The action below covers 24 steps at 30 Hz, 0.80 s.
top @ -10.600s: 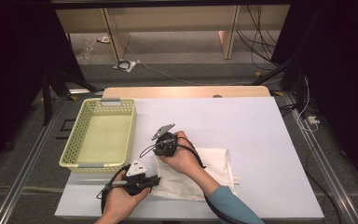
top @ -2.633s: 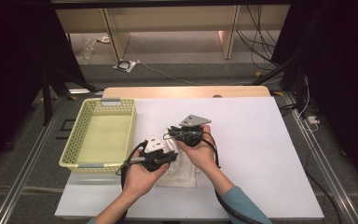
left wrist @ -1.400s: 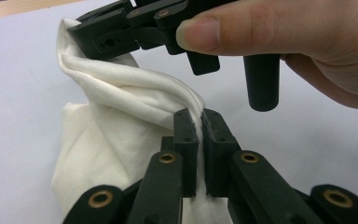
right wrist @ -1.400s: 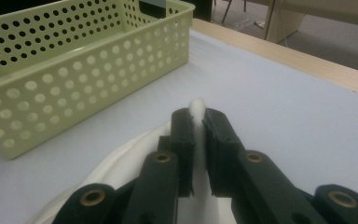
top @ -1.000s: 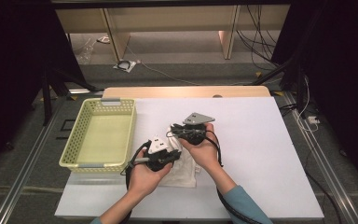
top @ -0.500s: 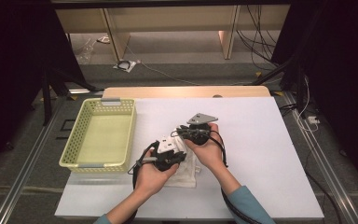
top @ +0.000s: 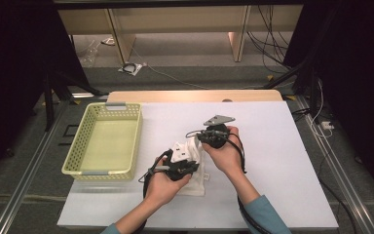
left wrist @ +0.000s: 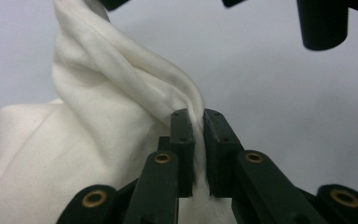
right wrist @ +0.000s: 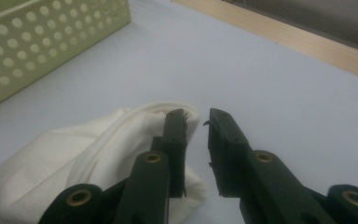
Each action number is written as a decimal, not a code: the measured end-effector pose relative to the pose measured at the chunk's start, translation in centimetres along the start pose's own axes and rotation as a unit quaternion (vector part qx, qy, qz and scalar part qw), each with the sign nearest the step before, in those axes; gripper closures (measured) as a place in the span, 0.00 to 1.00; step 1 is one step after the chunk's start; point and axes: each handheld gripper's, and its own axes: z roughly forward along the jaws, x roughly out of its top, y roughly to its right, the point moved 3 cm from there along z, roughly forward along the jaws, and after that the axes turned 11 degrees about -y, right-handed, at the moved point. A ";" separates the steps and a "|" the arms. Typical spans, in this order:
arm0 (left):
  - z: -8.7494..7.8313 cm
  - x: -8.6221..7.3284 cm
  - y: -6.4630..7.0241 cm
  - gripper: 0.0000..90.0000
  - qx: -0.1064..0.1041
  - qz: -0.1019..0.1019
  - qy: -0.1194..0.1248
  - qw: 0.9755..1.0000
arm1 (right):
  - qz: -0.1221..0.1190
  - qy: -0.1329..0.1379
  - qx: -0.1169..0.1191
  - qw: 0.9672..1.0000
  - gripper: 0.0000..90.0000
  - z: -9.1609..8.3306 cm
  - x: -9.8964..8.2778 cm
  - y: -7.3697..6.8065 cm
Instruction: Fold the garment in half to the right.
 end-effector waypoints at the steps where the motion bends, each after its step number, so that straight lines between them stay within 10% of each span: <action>1: 0.0 0.0 0.0 0.90 0.000 0.001 0.000 1.000 | 0.002 0.002 -0.002 1.000 0.88 -0.2 0.1 0.1; 13: -3.0 0.3 0.6 0.69 -0.015 0.027 0.056 0.998 | -0.010 0.032 0.007 0.999 1.00 -1.9 0.7 -0.8; 24: -3.2 -2.5 -1.9 0.74 0.000 0.003 0.012 1.000 | -0.013 -0.062 0.009 0.998 0.99 -0.2 -1.3 -1.3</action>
